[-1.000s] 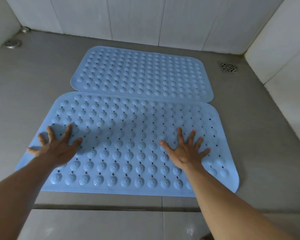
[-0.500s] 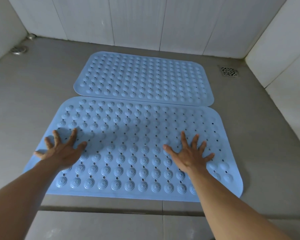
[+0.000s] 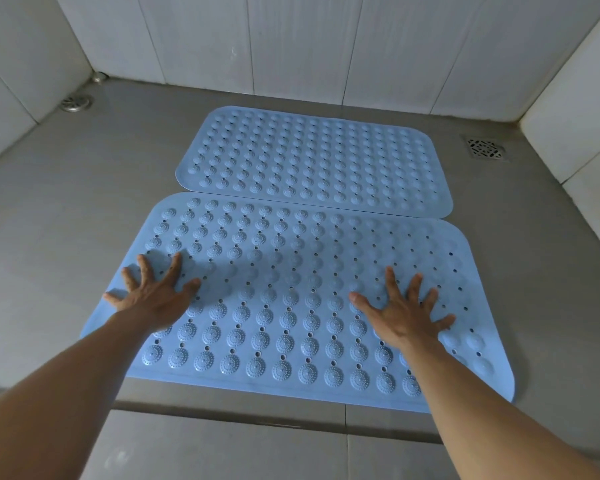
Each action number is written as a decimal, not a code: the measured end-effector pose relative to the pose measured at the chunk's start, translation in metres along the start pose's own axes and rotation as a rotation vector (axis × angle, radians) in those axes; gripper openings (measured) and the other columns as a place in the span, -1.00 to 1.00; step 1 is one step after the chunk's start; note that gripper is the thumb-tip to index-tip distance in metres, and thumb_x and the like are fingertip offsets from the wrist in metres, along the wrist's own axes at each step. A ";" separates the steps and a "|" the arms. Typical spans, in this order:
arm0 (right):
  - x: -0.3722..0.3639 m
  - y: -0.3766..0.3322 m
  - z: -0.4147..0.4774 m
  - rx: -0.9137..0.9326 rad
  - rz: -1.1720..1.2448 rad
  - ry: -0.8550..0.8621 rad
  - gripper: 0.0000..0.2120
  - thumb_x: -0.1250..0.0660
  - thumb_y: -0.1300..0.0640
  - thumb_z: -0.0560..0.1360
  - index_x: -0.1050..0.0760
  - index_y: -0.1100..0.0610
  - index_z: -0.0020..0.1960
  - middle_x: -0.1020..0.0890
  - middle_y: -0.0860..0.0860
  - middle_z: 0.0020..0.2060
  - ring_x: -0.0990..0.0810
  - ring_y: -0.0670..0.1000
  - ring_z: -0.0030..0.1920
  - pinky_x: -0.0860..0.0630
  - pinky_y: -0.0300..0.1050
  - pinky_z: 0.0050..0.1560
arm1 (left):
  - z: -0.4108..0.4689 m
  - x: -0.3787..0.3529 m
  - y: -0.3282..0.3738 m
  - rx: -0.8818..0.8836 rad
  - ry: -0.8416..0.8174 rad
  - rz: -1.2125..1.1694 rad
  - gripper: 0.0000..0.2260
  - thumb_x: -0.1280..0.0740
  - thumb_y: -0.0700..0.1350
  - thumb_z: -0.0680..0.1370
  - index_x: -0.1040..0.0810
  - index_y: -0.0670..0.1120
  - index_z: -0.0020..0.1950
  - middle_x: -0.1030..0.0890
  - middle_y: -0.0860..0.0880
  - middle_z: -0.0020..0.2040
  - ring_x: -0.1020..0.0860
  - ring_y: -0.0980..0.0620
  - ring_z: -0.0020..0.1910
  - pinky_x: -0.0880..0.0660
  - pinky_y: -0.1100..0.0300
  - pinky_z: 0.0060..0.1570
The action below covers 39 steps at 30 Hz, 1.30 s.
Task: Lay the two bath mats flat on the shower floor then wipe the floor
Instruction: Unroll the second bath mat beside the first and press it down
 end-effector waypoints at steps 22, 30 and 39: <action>-0.016 -0.191 0.062 0.451 -0.117 0.151 -0.26 0.19 -0.40 0.58 0.20 -0.06 0.64 0.21 0.11 0.62 0.28 0.20 0.59 0.31 0.48 0.43 | 0.107 0.022 0.039 -0.334 0.269 0.099 -0.29 0.23 0.46 0.52 0.18 0.22 0.62 0.15 -0.11 0.65 0.14 -0.18 0.62 0.17 -0.17 0.55; -0.024 -0.226 0.078 0.494 -0.200 0.216 -0.26 0.21 -0.35 0.59 0.25 0.01 0.63 0.26 0.04 0.61 0.29 0.19 0.59 0.28 0.55 0.39 | 0.132 0.033 0.032 -0.347 0.346 0.006 -0.37 0.15 0.42 0.53 -0.16 0.20 0.53 -0.10 -0.11 0.61 0.05 -0.18 0.61 0.11 -0.22 0.54; -0.021 -0.228 0.080 0.527 -0.235 0.131 -0.32 0.31 -0.46 0.53 0.35 -0.26 0.57 0.29 -0.03 0.60 0.30 0.17 0.59 0.30 0.53 0.39 | 0.130 0.041 0.049 -0.269 0.242 0.015 -0.26 0.22 0.48 0.50 0.08 0.18 0.61 0.10 -0.02 0.65 0.18 -0.20 0.60 0.19 -0.30 0.50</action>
Point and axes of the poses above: each hand's wrist, its own z-axis towards the middle knuckle, its own x-axis out of the back of the hand, y = z × x, the point moved 1 cm from there along z, towards the middle knuckle
